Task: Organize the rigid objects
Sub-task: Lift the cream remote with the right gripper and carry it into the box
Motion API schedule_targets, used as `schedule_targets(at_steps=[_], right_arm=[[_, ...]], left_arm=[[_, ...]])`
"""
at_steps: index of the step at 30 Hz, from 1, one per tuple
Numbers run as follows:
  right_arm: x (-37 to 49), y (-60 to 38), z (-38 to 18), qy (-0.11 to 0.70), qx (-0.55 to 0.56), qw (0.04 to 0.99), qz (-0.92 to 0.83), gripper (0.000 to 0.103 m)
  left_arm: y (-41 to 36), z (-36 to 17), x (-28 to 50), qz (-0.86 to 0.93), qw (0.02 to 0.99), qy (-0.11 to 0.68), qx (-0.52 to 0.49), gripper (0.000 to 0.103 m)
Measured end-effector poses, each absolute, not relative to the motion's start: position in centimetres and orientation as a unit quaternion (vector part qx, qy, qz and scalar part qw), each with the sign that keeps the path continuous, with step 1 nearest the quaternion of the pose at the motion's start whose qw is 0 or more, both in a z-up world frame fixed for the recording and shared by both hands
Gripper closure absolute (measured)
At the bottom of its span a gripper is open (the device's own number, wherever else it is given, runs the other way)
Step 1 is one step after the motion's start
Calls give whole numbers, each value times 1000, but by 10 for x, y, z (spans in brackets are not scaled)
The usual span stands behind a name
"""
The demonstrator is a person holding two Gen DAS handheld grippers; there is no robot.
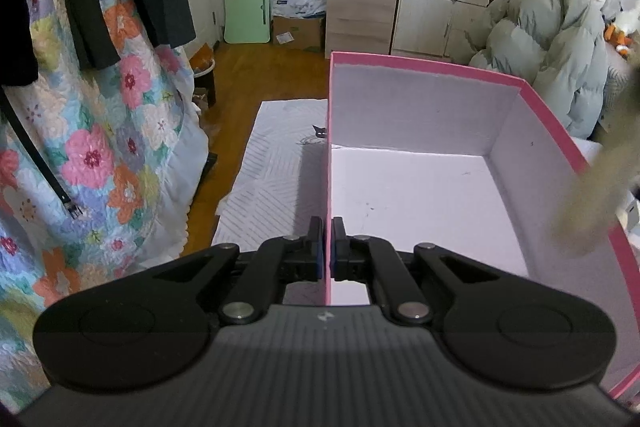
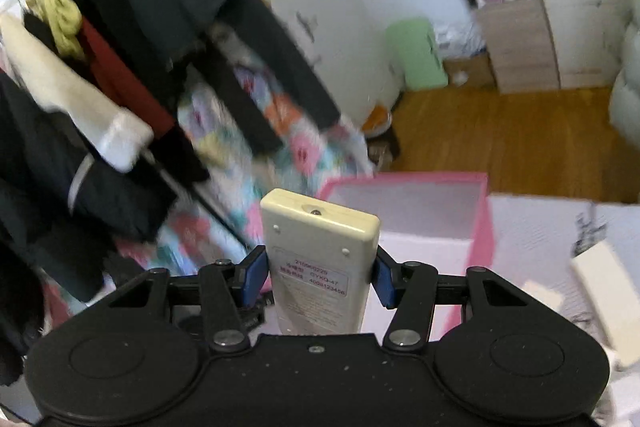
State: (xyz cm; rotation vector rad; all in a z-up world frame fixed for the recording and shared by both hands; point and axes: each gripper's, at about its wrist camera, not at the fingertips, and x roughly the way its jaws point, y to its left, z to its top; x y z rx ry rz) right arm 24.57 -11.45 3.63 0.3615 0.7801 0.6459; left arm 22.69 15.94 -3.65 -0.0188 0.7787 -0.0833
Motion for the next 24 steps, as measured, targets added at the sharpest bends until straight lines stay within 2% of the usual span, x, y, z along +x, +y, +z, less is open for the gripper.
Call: schedule_targets(at_steps=[3, 10, 13, 15, 20, 24], right_arm=[[277, -85, 13, 395, 155, 859, 287, 44], [302, -35, -4, 357, 54, 901, 240, 45], [301, -32, -16, 402, 42, 877, 260, 68], [299, -29, -20, 427, 34, 863, 268, 69], [294, -18, -31, 466, 12, 838, 285, 83], [285, -6, -34, 463, -28, 837, 289, 84]], left_arm=[[158, -36, 226, -39, 925, 379, -9, 100], [156, -35, 226, -36, 925, 379, 0, 101], [156, -35, 226, -37, 925, 378, -2, 100], [156, -35, 226, -38, 925, 377, -5, 100], [157, -34, 225, -40, 926, 376, -10, 100], [159, -34, 226, -42, 925, 376, -14, 100]])
